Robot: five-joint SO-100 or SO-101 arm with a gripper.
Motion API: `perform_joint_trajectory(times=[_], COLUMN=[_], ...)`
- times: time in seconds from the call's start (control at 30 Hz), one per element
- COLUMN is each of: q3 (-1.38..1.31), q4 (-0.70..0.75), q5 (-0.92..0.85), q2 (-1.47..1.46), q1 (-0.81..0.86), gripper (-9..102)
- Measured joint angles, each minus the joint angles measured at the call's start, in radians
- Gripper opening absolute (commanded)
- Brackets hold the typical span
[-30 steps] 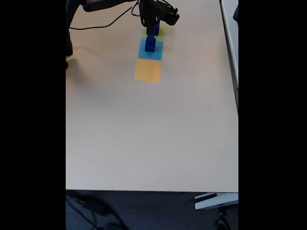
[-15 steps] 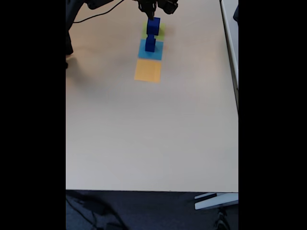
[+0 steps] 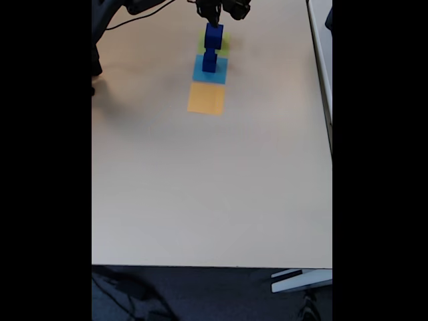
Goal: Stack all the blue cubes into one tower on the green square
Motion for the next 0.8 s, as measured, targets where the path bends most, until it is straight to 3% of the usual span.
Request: perform_joint_trajectory(times=[0.8], q3=[-0.005], q4=[-0.041], q5=[0.026], q2=[-0.064], q1=[-0.017], gripper=[0])
